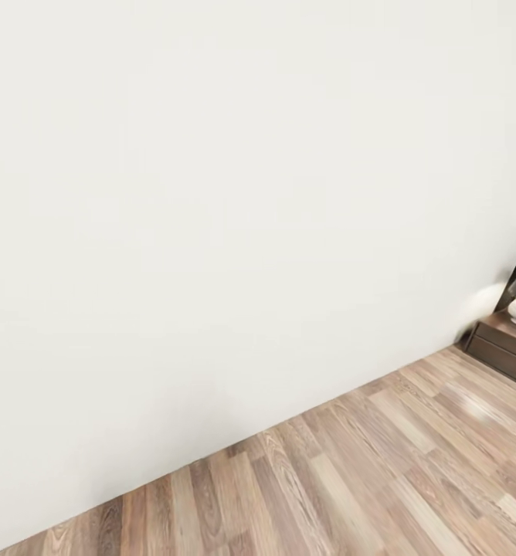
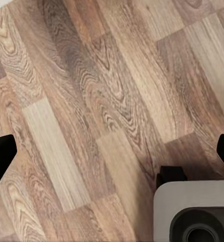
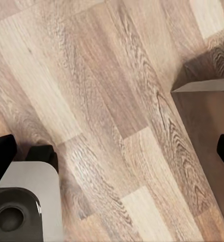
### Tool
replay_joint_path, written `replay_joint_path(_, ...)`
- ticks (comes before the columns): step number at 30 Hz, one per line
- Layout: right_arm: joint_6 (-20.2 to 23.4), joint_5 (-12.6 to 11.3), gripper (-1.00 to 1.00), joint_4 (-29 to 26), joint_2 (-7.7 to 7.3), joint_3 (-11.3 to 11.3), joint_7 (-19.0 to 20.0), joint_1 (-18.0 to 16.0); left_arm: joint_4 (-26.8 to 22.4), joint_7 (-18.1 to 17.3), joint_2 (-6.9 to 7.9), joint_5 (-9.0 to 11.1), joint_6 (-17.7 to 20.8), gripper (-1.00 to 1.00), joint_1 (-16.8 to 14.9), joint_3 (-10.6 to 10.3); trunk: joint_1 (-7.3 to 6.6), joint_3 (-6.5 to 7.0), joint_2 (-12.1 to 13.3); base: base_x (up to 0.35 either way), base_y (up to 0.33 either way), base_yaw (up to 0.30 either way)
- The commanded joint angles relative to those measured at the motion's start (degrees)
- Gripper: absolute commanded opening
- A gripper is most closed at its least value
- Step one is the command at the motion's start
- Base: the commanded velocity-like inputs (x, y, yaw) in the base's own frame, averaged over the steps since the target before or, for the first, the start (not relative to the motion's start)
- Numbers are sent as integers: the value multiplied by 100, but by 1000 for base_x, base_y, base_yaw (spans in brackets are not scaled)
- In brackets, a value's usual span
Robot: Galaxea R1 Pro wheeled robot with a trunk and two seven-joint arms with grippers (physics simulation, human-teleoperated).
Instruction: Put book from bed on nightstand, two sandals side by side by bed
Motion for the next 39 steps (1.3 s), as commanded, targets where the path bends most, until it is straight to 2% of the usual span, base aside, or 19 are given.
replay_joint_path(1,-19,52,100,7,-2,-50,17,-6,-1,-7,0,56,-15,100,-1,-51,4,-1,-4,340,123,-247)
replay_joint_path(21,-19,52,100,7,-2,-50,17,-6,-12,-7,-27,56,-34,100,-1,-130,4,110,-4,323,38,-248)
replay_joint_path(27,-19,52,100,7,-2,-50,17,-6,-16,-7,-63,56,-41,100,-1,-145,4,144,-4,150,1,-249)
replay_joint_path(39,-19,52,100,7,-4,-50,17,-6,-21,-7,-91,64,-54,100,-1,-361,4,209,-4,108,56,-251)
